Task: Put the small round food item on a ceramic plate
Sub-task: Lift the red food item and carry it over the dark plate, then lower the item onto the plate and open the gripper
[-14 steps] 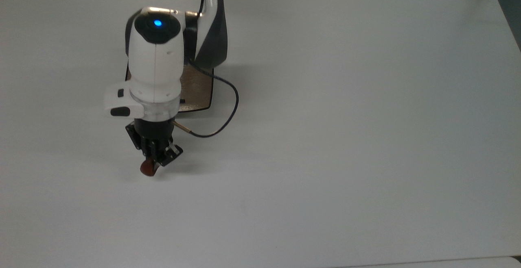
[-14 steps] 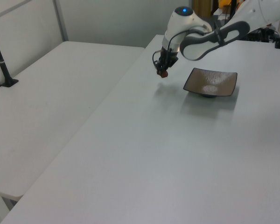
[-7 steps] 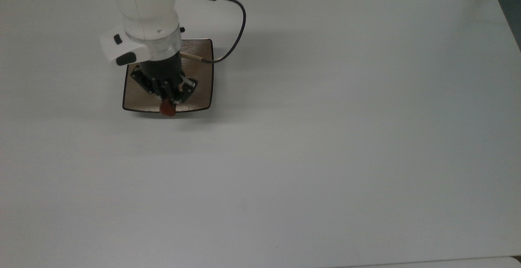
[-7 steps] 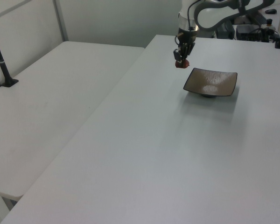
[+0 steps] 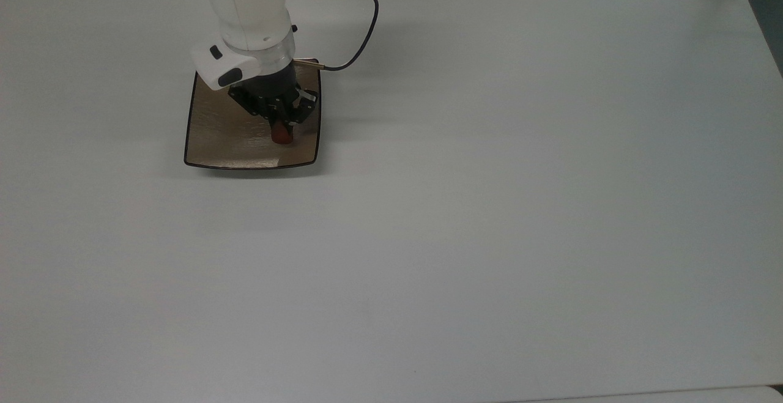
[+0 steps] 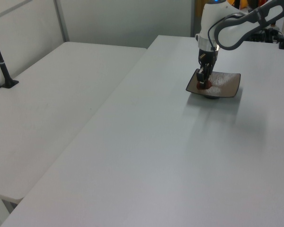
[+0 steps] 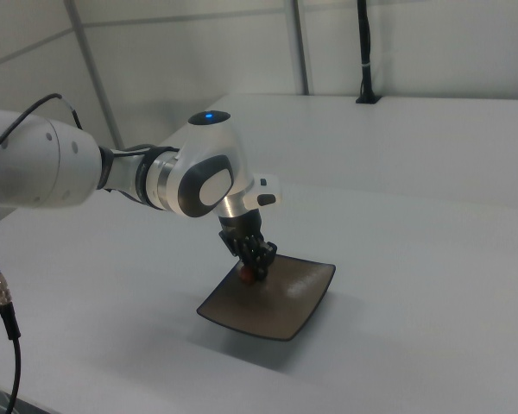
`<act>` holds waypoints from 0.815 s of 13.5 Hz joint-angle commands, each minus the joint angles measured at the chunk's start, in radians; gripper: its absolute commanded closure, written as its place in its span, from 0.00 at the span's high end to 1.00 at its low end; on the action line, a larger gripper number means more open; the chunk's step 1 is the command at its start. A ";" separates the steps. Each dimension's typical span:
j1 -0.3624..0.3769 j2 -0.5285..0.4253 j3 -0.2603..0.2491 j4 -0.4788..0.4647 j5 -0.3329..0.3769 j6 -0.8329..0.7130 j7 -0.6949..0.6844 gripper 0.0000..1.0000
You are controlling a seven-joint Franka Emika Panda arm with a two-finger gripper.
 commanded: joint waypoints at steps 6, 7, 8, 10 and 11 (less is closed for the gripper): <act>-0.006 -0.022 -0.006 -0.025 0.025 0.029 -0.027 1.00; -0.004 -0.022 -0.006 -0.025 0.025 0.027 -0.027 1.00; -0.004 -0.027 -0.006 -0.013 0.027 0.017 -0.022 1.00; 0.002 -0.059 -0.004 0.002 0.031 -0.025 -0.018 1.00; 0.011 -0.089 -0.004 0.004 0.031 -0.105 -0.022 1.00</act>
